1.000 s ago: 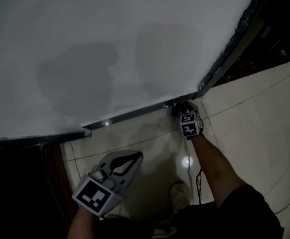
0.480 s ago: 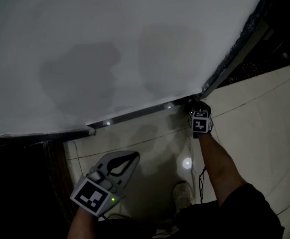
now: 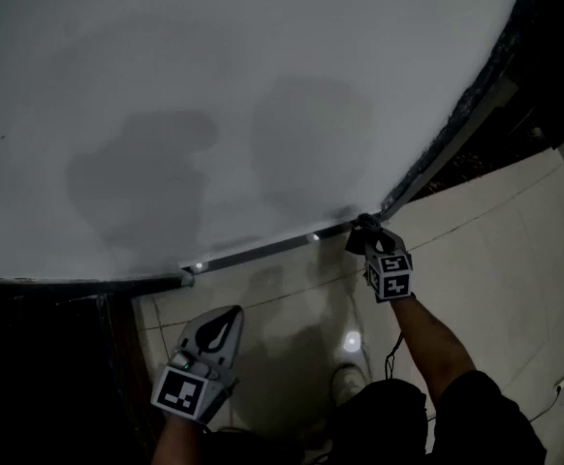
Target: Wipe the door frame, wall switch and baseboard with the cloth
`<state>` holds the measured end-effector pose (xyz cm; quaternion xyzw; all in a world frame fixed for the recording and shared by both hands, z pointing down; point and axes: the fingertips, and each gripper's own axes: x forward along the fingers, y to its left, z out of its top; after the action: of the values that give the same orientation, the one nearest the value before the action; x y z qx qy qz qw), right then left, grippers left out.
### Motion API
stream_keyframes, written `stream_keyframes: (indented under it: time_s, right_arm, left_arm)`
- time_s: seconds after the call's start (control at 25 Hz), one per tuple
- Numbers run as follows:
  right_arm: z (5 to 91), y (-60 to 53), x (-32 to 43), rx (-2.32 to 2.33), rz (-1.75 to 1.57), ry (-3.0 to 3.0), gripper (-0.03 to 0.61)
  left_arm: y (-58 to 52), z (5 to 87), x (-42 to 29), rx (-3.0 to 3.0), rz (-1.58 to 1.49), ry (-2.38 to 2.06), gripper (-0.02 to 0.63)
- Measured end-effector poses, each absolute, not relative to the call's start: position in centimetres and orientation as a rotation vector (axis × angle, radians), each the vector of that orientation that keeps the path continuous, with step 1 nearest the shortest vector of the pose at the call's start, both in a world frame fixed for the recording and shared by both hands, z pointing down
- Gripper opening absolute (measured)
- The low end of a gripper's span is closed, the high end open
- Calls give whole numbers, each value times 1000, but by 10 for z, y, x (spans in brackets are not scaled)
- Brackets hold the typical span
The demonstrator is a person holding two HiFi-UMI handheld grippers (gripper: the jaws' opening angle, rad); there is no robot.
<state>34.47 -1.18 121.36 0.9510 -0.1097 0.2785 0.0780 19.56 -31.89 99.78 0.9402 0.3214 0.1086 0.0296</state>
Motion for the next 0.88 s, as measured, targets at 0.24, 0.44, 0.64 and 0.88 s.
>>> stream_keyframes:
  time_s: [0.24, 0.44, 0.64, 0.88]
  right_arm:
    - [1011, -34, 271, 2991, 692, -403, 94]
    - [821, -36, 237, 3031, 568, -430, 94]
    - [701, -40, 259, 3006, 405, -473, 94]
    - [559, -46, 248, 3114, 250, -540, 94]
  left_arm:
    - [-369, 843, 169, 2756, 203, 670, 0]
    - [-425, 696, 154, 2667, 153, 496, 0]
    - [-460, 637, 158, 2635, 89, 370, 0]
    - [-481, 527, 128, 2771, 4, 278, 0]
